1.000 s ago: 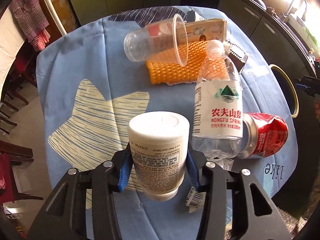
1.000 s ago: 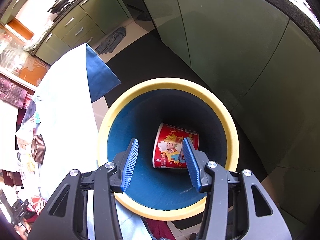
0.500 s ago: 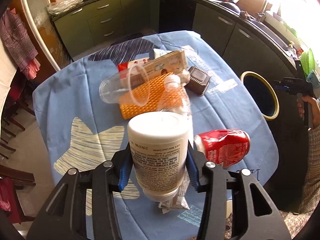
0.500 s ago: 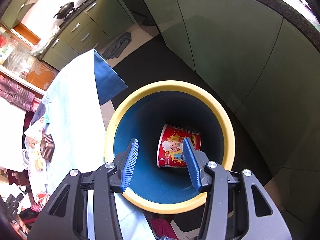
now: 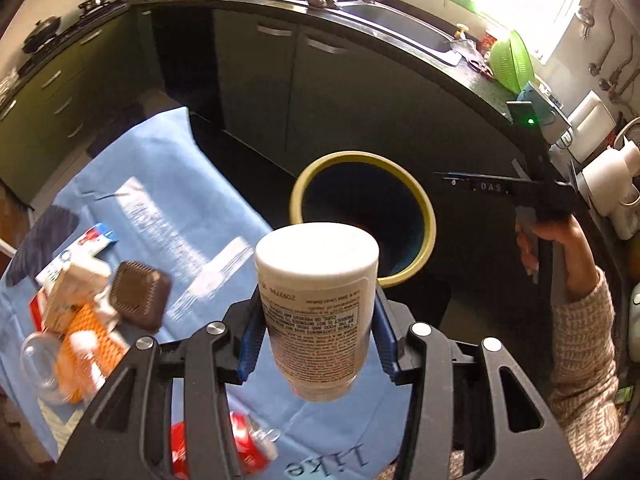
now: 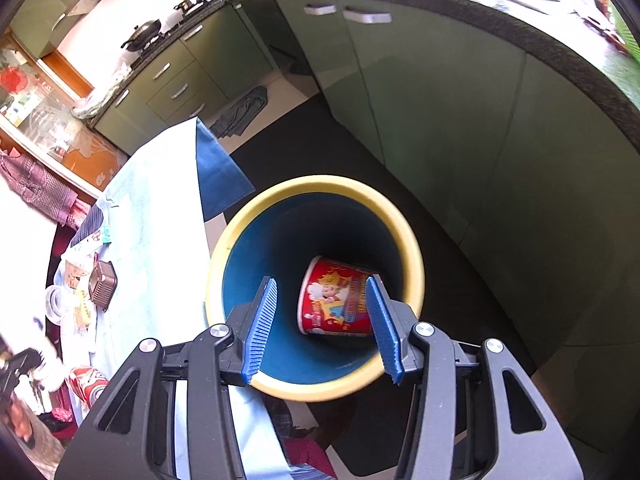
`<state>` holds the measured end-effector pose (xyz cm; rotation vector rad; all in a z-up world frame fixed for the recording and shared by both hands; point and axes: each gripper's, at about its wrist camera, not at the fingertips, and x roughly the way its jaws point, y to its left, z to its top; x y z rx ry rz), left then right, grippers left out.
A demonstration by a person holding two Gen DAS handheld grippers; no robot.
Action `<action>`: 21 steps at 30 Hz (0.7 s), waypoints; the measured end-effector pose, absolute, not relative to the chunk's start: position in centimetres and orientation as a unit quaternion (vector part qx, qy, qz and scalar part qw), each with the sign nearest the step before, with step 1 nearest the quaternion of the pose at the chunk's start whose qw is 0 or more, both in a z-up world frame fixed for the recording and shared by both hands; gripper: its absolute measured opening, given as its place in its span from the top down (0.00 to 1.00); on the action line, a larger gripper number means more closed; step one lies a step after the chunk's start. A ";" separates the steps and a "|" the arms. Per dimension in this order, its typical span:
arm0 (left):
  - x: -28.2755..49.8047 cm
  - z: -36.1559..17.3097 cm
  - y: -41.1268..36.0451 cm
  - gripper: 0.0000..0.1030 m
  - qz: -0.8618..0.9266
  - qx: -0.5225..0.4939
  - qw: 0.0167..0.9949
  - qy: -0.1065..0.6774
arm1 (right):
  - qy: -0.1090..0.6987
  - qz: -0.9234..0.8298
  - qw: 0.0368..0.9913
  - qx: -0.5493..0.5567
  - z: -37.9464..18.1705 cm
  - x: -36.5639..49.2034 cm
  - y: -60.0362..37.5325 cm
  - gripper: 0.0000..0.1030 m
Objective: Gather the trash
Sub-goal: 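Grasp the white pill bottle with the left tool while the right tool hovers over the bin, then release the pill bottle into the bin with the left tool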
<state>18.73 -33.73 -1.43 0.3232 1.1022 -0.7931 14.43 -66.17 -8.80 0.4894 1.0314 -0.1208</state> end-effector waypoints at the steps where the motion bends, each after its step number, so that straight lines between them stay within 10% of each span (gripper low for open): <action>1: 19.3 -2.3 -36.0 0.56 -0.368 0.154 0.760 0.514 | 0.486 -0.060 0.841 0.231 -8.7 13.9 -66.5 0.55; 12: 23.9 -11.2 -50.3 0.54 -0.317 0.199 0.746 0.551 | 0.482 -0.074 0.842 0.233 -9.4 11.0 -69.9 0.54; 21: 23.4 -8.9 -47.5 0.45 -0.331 0.175 0.741 0.558 | 0.488 -0.064 0.839 0.232 -10.4 11.3 -69.9 0.54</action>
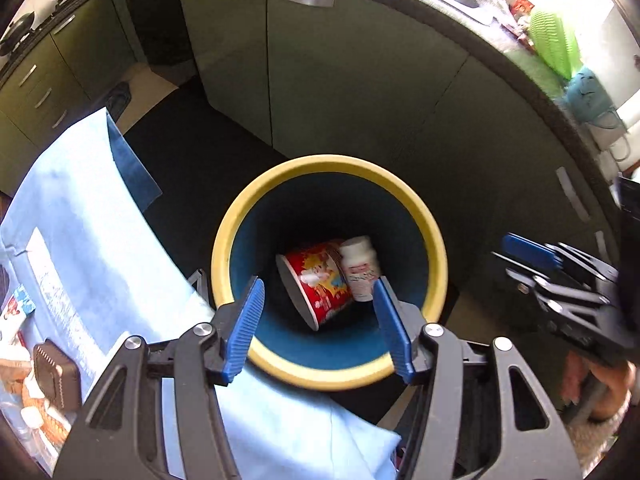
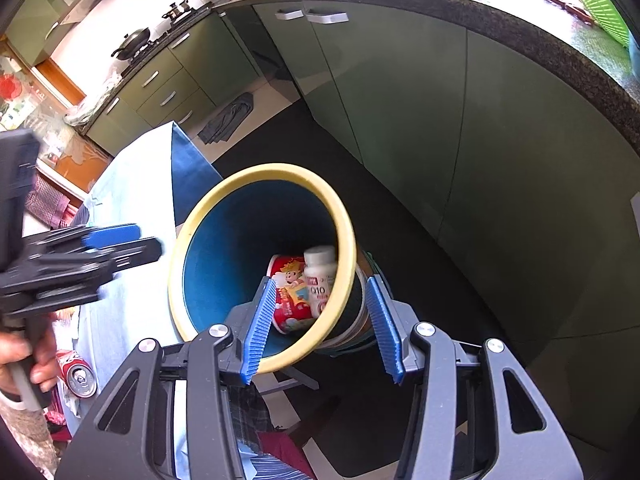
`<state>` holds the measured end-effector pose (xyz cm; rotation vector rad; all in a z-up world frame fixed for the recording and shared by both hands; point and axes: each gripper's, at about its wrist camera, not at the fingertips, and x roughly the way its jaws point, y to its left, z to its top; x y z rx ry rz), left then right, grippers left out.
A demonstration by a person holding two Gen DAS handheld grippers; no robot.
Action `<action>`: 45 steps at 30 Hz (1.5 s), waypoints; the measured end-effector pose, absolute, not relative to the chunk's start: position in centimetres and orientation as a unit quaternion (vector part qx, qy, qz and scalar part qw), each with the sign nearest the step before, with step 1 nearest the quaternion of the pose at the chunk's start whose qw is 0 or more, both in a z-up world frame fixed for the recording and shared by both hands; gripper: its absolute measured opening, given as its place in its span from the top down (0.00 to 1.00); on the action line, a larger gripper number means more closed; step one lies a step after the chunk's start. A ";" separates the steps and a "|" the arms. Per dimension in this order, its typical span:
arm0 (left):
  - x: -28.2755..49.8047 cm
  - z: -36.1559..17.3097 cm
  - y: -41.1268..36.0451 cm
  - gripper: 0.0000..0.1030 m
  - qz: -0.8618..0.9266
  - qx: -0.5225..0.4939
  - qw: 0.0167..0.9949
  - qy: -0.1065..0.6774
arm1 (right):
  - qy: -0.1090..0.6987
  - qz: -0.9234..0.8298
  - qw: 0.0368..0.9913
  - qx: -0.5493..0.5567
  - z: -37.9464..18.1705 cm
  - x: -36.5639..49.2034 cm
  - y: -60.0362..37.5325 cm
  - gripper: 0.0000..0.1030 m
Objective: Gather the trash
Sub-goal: 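Release the pill bottle into the bin with the left tool, then grasp the brown square box with the right tool and drop it in the bin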
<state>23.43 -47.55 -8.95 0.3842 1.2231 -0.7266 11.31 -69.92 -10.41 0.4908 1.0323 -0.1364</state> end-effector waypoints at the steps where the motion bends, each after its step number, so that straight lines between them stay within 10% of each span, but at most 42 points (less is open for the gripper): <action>1: 23.0 -8.1 -46.5 0.42 -0.335 0.170 0.742 0.555 | 0.489 -0.062 0.839 0.231 -10.4 11.5 -69.6 0.54; 24: 18.5 0.6 -13.7 0.34 -0.220 0.071 0.830 0.507 | 0.508 0.199 0.837 0.034 -7.8 23.5 -43.2 0.42; 45: 17.8 -1.2 -7.8 0.31 -0.200 0.029 0.829 0.522 | 0.508 0.236 0.821 -0.108 -12.2 30.3 -29.5 0.34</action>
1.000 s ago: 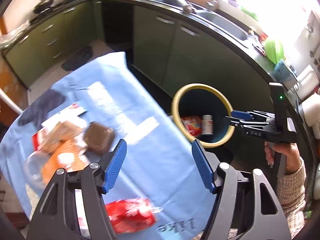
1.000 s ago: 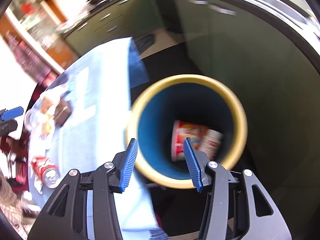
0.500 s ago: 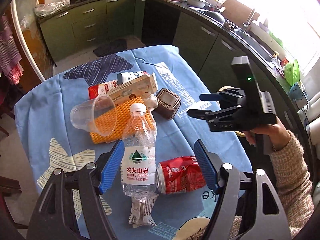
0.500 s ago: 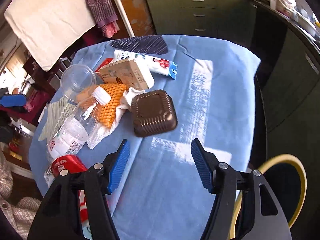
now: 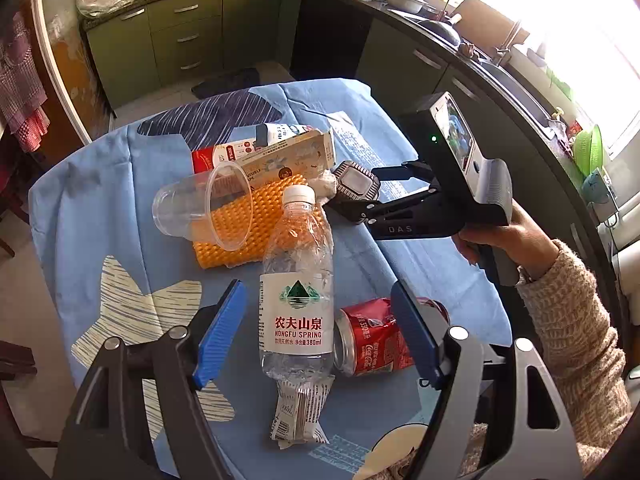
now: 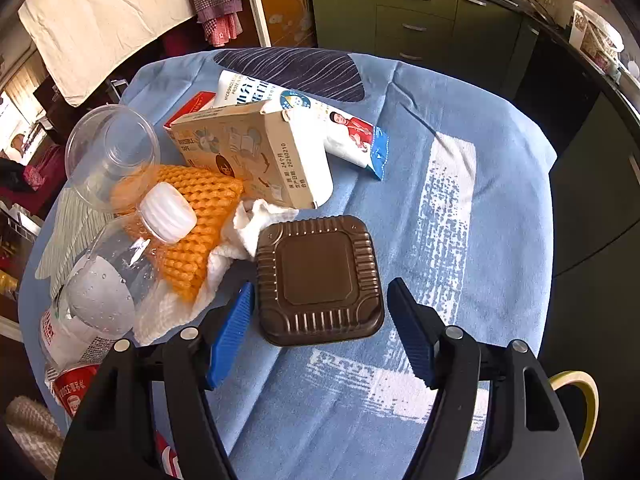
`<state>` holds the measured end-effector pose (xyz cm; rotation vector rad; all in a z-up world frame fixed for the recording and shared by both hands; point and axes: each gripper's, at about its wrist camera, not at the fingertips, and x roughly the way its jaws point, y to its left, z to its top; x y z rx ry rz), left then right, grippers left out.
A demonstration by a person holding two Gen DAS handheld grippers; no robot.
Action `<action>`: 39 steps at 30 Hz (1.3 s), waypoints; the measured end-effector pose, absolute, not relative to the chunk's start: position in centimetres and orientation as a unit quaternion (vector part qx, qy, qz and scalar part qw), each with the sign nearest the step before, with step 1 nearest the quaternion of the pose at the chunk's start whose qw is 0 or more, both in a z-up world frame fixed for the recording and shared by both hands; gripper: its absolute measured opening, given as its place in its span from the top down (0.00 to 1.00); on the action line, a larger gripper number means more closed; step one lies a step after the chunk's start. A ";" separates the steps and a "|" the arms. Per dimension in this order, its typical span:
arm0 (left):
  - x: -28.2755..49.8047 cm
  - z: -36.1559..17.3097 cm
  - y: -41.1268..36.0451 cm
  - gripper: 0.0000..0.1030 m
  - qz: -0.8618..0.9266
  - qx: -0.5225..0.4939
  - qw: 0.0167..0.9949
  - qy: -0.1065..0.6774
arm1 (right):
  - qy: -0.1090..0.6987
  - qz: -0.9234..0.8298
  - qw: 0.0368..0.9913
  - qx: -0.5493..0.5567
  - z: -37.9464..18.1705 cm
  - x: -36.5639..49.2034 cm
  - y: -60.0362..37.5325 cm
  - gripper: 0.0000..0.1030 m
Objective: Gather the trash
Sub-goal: 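Grasp the brown square box with the right tool and drop it in the bin, then grasp the Nongfu Spring water bottle with the left tool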
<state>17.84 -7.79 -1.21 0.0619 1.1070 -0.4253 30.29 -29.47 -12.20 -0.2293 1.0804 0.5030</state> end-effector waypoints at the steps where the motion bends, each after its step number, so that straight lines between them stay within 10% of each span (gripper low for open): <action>1: 17.9 -1.3 -7.8 0.31 -0.201 0.029 0.828 0.523 | 0.507 0.237 0.822 -0.108 -12.3 30.3 -29.4 0.34; 20: 17.1 -1.2 -7.5 0.31 -0.197 0.034 0.828 0.524 | 0.475 0.137 0.868 -0.035 -8.5 24.2 -42.0 0.43; 39: 19.5 -5.7 -9.8 0.28 -0.173 0.052 0.791 0.585 | 0.559 -0.066 0.824 0.069 -18.2 21.0 -61.7 0.35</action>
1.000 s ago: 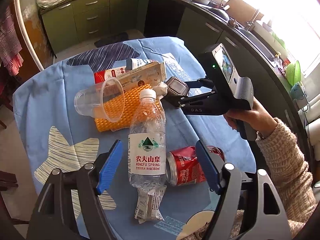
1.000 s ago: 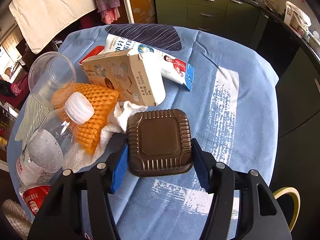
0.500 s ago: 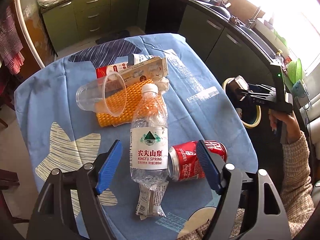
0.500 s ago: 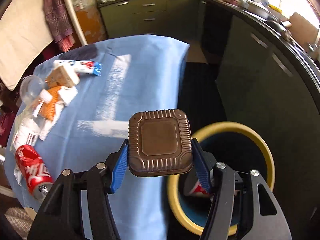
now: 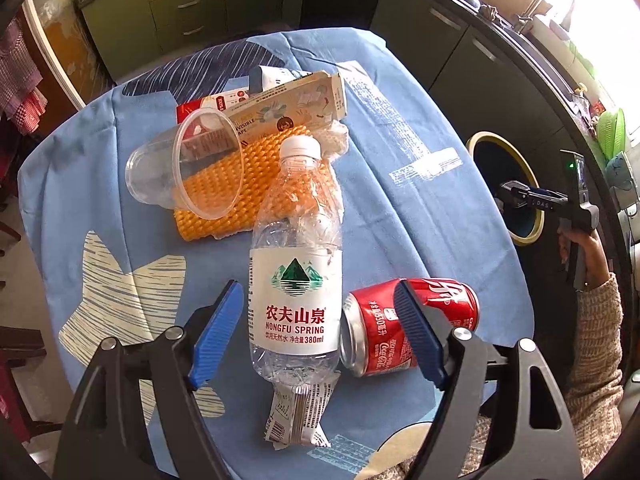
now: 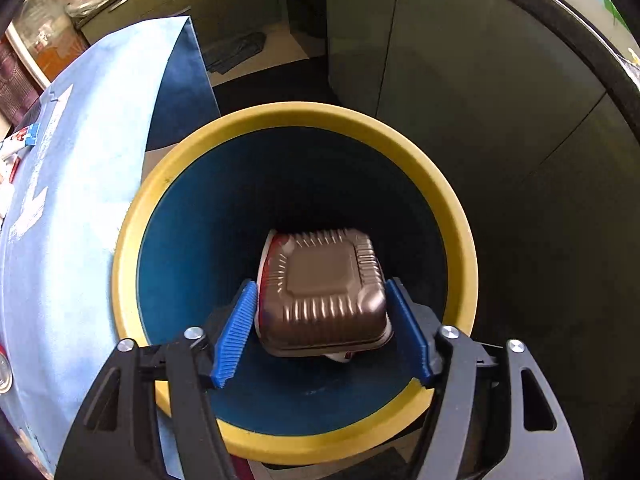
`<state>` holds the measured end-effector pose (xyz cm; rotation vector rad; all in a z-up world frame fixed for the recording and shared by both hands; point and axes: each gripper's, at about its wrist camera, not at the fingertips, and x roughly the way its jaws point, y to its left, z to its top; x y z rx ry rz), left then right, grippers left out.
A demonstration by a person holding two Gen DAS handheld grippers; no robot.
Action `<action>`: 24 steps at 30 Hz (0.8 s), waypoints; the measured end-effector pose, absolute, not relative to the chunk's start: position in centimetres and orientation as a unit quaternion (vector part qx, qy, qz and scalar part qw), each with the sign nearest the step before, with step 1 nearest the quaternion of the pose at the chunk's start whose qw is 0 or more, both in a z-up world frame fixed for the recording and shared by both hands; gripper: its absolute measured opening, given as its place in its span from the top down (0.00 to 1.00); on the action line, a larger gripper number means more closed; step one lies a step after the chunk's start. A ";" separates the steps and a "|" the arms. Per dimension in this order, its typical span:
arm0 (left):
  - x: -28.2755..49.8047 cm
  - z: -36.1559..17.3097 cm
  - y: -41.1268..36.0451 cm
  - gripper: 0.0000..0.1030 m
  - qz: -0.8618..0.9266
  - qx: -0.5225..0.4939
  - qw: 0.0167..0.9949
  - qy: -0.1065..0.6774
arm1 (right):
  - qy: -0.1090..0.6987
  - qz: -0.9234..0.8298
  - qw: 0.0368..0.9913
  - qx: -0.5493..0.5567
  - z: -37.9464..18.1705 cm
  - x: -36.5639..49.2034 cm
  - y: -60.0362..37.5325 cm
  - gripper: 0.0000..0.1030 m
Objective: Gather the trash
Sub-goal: 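Grasp the Nongfu Spring water bottle with the left tool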
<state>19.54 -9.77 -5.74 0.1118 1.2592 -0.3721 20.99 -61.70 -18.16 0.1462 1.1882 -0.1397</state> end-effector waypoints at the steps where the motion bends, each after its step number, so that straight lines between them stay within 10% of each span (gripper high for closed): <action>1: 19.7 -6.0 -9.9 0.27 -0.171 0.054 0.788 0.589 | 0.556 -0.064 0.826 0.072 -18.1 20.9 -61.8 0.35; 24: 23.0 -11.5 -11.0 0.36 -0.132 0.073 0.754 0.639 | 0.554 -0.028 0.830 0.062 -17.3 20.9 -59.4 0.34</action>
